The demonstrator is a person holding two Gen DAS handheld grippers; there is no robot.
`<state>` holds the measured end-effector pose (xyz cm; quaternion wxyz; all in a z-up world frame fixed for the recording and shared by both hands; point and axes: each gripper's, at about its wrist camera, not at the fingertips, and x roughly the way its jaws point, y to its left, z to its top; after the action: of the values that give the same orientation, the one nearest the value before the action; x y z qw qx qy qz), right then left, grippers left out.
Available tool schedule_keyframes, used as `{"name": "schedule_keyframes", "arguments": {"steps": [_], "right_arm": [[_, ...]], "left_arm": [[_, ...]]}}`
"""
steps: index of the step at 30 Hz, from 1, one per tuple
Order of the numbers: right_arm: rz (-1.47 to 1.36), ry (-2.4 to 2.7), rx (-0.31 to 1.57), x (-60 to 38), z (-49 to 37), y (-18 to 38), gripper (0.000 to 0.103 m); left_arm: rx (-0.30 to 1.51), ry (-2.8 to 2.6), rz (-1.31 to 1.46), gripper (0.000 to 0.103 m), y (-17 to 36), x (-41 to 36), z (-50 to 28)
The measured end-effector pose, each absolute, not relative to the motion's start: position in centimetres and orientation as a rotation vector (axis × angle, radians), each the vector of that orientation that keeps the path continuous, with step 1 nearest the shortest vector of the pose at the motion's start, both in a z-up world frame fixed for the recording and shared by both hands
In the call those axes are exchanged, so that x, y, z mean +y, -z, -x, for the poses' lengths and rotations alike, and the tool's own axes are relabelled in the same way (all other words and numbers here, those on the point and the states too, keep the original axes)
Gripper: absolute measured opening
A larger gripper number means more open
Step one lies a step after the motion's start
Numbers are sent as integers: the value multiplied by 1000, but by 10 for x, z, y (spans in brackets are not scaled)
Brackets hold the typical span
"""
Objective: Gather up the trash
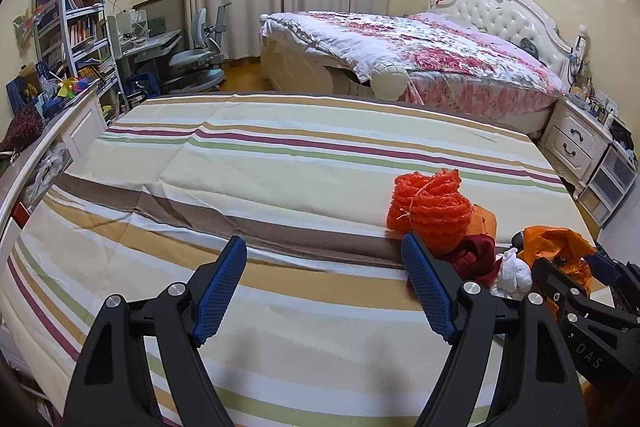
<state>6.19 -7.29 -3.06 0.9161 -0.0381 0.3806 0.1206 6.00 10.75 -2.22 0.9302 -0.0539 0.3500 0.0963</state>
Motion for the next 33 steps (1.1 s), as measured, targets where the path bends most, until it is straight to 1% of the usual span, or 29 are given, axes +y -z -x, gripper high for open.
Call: {"name": "schedule_keyframes", "arguments": {"steps": [3, 7, 14, 21, 27, 28, 29, 33], "right_arm": [[71, -249, 773, -72, -58, 28, 56], [50, -240, 739, -82, -54, 16, 55], [14, -147, 700, -125, -58, 1, 55], [-34, -11, 704, -181, -72, 8, 55], [-63, 36, 718, -206, -78, 16, 55], [-65, 37, 720, -208, -79, 18, 55], [-67, 37, 722, -209, -79, 20, 55], [-71, 29, 731, -211, -82, 24, 55]], "left_arm": [[719, -188, 110, 77, 22, 106, -60], [716, -163, 112, 77, 20, 100, -61], [708, -106, 82, 81, 13, 83, -74], [732, -58, 44, 81, 18, 59, -97], [758, -63, 15, 81, 28, 51, -110], [761, -64, 20, 80, 30, 52, -112], [765, -62, 26, 75, 30, 52, -112], [792, -58, 27, 59, 36, 55, -115]]}}
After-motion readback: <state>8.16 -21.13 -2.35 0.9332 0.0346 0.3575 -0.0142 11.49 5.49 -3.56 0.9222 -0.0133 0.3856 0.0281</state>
